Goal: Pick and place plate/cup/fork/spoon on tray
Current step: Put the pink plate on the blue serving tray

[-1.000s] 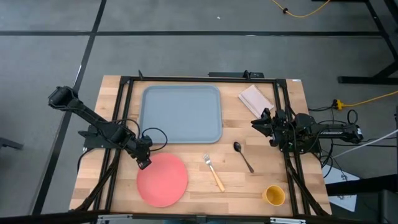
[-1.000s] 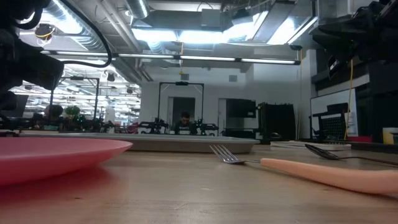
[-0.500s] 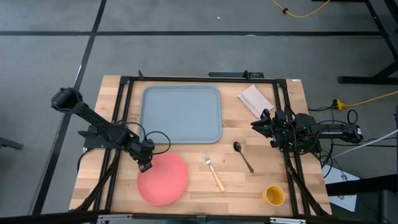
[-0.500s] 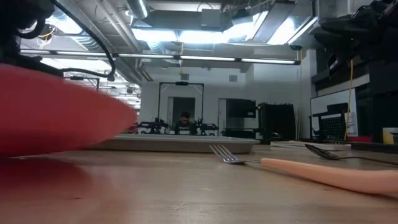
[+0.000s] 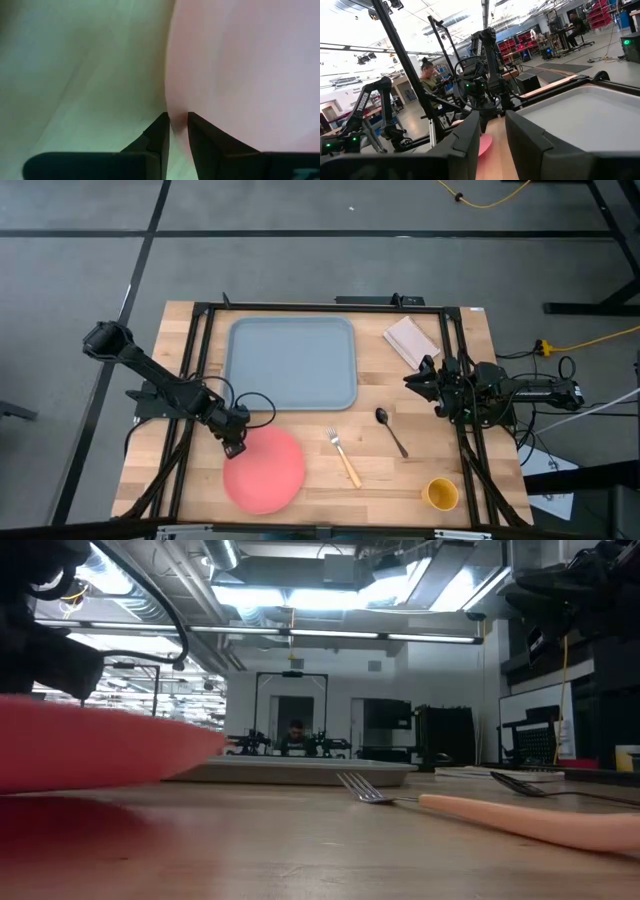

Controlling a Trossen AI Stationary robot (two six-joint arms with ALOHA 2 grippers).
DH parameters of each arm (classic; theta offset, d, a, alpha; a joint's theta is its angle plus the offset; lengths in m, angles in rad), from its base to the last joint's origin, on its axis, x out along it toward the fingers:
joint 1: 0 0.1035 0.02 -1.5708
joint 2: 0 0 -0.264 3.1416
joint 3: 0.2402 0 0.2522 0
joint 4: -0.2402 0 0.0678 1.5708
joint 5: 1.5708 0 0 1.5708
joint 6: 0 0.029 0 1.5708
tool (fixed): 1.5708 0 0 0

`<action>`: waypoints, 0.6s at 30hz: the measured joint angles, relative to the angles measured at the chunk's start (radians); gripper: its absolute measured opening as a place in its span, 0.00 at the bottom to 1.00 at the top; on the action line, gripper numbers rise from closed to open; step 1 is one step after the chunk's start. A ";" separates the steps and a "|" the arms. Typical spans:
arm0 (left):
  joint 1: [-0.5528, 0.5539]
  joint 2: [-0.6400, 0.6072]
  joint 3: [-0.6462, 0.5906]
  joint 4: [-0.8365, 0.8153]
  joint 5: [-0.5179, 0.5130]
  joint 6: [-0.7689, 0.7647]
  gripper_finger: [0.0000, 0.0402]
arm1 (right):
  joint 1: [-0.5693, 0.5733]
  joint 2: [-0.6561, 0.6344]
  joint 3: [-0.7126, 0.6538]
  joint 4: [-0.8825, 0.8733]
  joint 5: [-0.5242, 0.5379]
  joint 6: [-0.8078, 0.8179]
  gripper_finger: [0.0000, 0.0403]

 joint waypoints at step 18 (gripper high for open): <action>0.063 -0.083 0.027 -0.002 -0.043 -0.045 0.00 | 0.000 0.000 0.000 0.006 0.002 -0.002 0.25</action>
